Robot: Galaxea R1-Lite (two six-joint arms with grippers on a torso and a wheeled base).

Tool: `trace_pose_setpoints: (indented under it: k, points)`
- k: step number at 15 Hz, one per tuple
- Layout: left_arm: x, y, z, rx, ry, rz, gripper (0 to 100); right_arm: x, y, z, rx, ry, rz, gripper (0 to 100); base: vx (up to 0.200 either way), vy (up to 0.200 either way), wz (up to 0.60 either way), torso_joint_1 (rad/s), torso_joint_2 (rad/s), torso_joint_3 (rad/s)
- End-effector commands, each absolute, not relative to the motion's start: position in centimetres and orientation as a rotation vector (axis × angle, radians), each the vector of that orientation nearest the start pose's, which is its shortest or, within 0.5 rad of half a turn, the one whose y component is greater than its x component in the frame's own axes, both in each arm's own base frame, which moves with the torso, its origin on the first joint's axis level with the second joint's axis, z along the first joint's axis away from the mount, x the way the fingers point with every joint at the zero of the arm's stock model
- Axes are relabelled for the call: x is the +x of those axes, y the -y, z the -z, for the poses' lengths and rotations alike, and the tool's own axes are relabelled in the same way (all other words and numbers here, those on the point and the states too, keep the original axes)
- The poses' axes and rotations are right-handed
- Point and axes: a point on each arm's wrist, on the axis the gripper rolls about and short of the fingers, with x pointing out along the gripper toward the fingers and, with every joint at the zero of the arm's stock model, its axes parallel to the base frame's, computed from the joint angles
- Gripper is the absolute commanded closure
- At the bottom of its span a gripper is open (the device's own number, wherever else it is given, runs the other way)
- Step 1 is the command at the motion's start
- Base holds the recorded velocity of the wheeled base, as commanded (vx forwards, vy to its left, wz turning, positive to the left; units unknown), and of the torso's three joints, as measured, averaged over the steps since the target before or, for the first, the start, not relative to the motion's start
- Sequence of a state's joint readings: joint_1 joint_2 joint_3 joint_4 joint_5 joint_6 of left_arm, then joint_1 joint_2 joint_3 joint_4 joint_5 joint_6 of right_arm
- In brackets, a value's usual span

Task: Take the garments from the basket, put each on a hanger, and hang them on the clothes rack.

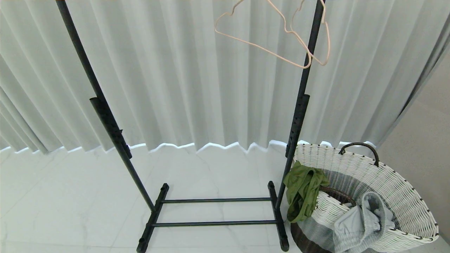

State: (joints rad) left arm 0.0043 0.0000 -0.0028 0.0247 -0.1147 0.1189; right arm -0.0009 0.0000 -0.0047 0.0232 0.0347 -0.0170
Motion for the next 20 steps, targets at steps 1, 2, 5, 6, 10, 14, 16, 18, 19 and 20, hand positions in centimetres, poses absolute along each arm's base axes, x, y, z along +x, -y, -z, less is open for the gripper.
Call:
trace_pose_setpoints:
  k: [1, 2, 5, 6, 10, 14, 16, 18, 19, 20]
  points:
    - [-2.3, 0.3, -7.4, 0.118, -0.015, 0.112, 0, -2.3, -0.1, -7.4, -0.021, -0.020, -0.034, 0, 0.000, 0.000, 0.00, 0.000, 0.00, 0.000]
    - [-2.3, 0.3, -7.4, 0.117, -0.015, 0.110, 0, -2.3, -0.1, -7.4, -0.021, -0.020, -0.034, 0, 0.200, 0.000, 0.00, -0.002, 0.00, 0.002]
    - [-2.3, 0.3, -7.4, 0.115, -0.017, 0.112, 0, -2.3, -0.1, -7.4, -0.026, -0.019, -0.034, 0, 0.200, 0.000, 0.00, -0.004, 0.00, 0.001]
    - [-2.3, 0.3, -7.4, 0.112, -0.015, 0.112, 0, -2.3, -0.1, -7.4, -0.050, -0.019, -0.037, 0, 0.200, 0.000, 0.00, 0.002, 0.00, 0.002]
    - [-2.3, 0.3, -7.4, 0.118, -0.016, 0.112, 0, -2.1, -0.1, -7.5, -0.116, -0.042, -0.049, 0, 0.150, 0.000, 0.00, 0.004, 0.00, 0.003]
    - [-2.3, 0.3, -7.4, 0.115, -0.017, 0.112, 0, -2.3, -0.1, -7.5, -0.127, -0.004, -0.040, 0, 0.000, 0.000, 0.00, 0.000, 0.00, 0.000]
    - [-2.3, 0.3, -7.4, 0.115, -0.017, 0.112, 0, -2.8, -0.2, -10.7, -0.118, 0.067, -0.122, 0, 0.000, 0.000, 0.00, 0.000, 0.00, 0.000]
    - [-2.3, 0.3, -7.4, 0.115, -0.017, 0.112, 0, -2.0, -0.2, -13.7, -0.139, -0.036, -0.149, 0, 0.000, 0.000, 0.00, 0.000, 0.00, 0.000]
    - [-2.3, 0.3, -7.4, 0.115, -0.015, 0.112, 0, -1.0, -0.2, -14.6, -0.202, -0.127, -0.163, 0, 0.000, 0.000, 0.00, 0.000, 0.00, 0.000]
    - [-2.3, 0.3, -7.4, 0.120, -0.016, 0.112, 0, 0.7, -0.3, -15.5, -0.276, -0.231, -0.179, 0, 0.000, 0.000, 0.00, 0.000, 0.00, 0.000]
